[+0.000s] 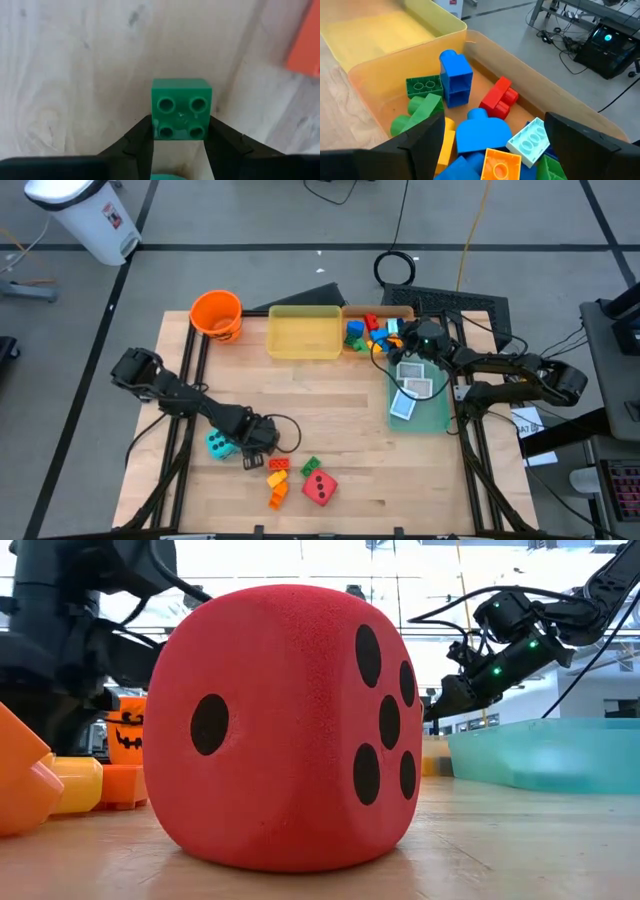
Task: Pick & Place Toys
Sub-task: Put the green game piece into the orange bin
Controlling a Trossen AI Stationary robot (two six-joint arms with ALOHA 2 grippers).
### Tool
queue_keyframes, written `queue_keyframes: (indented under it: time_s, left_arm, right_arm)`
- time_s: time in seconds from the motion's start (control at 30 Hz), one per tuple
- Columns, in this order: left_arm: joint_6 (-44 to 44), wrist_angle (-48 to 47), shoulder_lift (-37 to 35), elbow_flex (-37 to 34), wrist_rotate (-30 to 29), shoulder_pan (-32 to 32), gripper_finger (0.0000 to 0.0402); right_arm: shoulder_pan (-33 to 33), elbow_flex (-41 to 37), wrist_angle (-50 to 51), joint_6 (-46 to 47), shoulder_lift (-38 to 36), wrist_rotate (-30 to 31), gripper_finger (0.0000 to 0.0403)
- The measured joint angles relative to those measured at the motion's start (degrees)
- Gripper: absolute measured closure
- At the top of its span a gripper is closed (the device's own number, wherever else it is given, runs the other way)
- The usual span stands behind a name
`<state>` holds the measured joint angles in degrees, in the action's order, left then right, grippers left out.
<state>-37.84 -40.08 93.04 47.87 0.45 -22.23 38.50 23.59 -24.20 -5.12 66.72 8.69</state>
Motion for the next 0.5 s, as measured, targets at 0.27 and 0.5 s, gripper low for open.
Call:
queue_keyframes:
  time_s: [0.27,0.5]
  left_arm:
    - [3.9,3.4,-2.2,2.3,-7.6,3.7,0.0258]
    - [18.0,22.8,-3.2,3.5,-16.4,9.7,0.0258]
  right_arm:
    - [-2.2,0.0,-1.0,-0.3,0.0,-0.1,0.0094]
    - [-7.9,0.0,-4.9,-4.4,0.0,-0.2,0.0094]
